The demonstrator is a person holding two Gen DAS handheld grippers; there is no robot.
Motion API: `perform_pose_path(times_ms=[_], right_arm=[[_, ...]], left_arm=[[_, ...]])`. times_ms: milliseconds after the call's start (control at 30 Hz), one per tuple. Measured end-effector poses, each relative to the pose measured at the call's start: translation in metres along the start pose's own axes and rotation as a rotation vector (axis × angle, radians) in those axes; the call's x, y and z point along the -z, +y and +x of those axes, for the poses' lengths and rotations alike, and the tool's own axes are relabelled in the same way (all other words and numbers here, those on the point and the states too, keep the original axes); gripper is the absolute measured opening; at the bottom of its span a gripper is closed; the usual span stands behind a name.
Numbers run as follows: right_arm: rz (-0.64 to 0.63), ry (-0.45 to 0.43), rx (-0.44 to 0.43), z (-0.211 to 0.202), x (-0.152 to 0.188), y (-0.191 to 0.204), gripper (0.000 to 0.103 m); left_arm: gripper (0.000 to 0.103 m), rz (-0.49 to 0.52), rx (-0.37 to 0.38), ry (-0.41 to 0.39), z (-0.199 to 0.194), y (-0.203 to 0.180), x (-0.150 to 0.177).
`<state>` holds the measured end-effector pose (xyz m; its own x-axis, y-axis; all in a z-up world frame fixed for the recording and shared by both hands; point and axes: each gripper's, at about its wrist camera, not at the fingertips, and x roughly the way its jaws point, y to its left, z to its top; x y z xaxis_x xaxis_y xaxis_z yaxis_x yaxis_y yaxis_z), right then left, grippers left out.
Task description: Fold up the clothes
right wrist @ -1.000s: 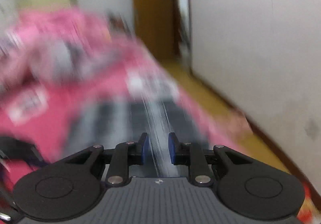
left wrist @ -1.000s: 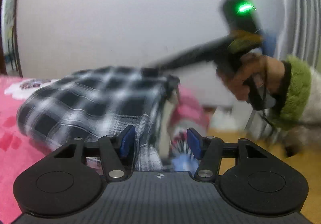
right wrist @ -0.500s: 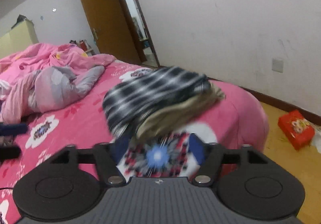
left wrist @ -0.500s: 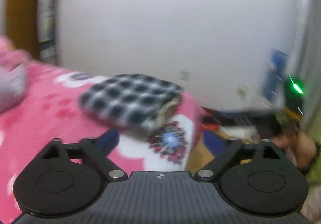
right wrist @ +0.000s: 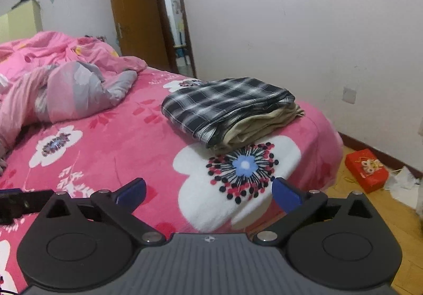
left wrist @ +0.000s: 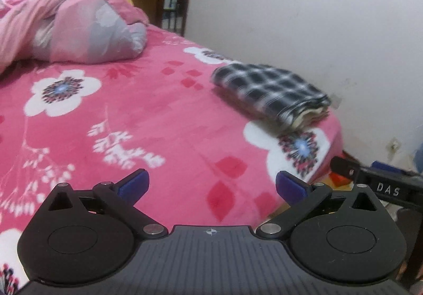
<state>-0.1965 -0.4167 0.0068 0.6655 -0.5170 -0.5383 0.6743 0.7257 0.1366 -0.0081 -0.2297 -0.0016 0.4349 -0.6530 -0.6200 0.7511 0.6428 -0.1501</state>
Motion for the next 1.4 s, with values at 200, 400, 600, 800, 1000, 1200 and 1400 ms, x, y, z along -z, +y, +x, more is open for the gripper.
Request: perform_pose_path(times_ms=[200,400,600,800,1000,1200,1400], right_arm=[[-0.056,0.000,0.073,-0.006,0.004,0.029,0.103],[-0.101,-0.012,0.143,-0.012,0.004,0.048,0.103],[-0.092,-0.021,0.153,-0.010,0.001,0.050,0.103],[-0.091,-0.035,0.162,-0.010,-0.002,0.053,0.103],[-0.073,-0.008,0.141,-0.006,-0.005,0.052,0.103],[-0.071,0.014,0.145,-0.005,-0.008,0.051,0.103],[-0.086,-0.003,0.155,-0.008,-0.010,0.054,0.103]], left_arm=[[0.103,-0.026,-0.031,0.018,-0.005,0.007,0.009],[0.103,-0.028,-0.057,0.018,-0.010,0.013,0.013],[0.103,-0.030,-0.091,0.008,-0.010,0.015,0.012],[0.103,-0.026,-0.109,0.013,-0.009,0.015,0.013],[0.103,-0.021,-0.120,0.014,-0.011,0.016,0.014],[0.103,-0.002,-0.115,0.001,-0.013,0.014,0.017],[0.103,0.042,-0.131,-0.026,-0.018,0.006,0.017]])
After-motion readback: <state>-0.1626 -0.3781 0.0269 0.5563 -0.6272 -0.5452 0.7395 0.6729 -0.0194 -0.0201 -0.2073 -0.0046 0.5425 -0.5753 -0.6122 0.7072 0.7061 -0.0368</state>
